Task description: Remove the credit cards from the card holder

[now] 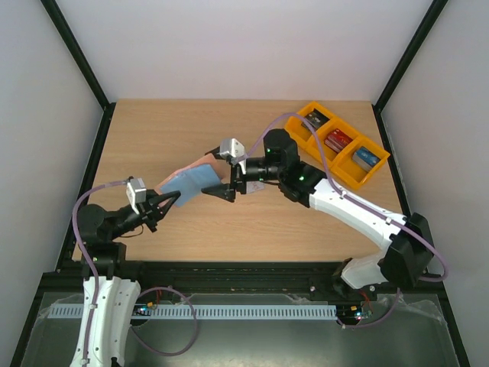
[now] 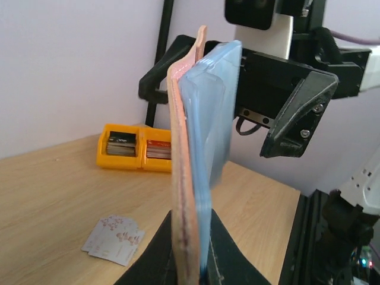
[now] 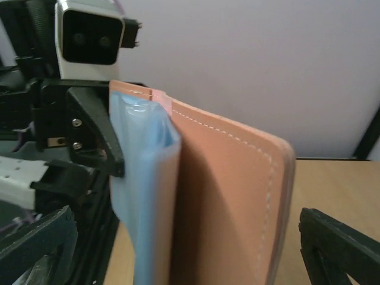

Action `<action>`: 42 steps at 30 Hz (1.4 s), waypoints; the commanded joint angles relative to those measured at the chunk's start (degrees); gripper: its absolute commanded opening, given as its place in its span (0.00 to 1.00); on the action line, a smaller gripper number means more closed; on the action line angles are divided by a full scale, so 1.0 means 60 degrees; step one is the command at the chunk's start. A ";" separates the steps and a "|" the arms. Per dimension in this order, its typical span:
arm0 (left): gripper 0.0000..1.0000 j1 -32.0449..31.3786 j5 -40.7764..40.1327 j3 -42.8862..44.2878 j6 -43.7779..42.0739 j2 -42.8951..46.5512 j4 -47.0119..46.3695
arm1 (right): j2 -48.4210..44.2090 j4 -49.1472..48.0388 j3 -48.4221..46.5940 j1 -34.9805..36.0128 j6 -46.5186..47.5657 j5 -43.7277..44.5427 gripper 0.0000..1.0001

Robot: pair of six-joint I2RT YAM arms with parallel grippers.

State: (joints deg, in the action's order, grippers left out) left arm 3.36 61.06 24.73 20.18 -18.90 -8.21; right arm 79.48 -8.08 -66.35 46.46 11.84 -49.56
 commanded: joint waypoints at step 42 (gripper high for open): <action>0.35 -0.0382 -0.1109 -0.0040 -0.1031 0.0448 -0.0349 | 0.0574 -0.1584 -0.0235 -0.0083 -0.2254 -0.2518 0.02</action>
State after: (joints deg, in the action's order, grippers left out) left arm 1.98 55.37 25.63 12.49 -16.21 -6.46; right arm 80.84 -10.76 -67.70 43.99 2.55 -63.22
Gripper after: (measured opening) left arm 0.346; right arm 0.034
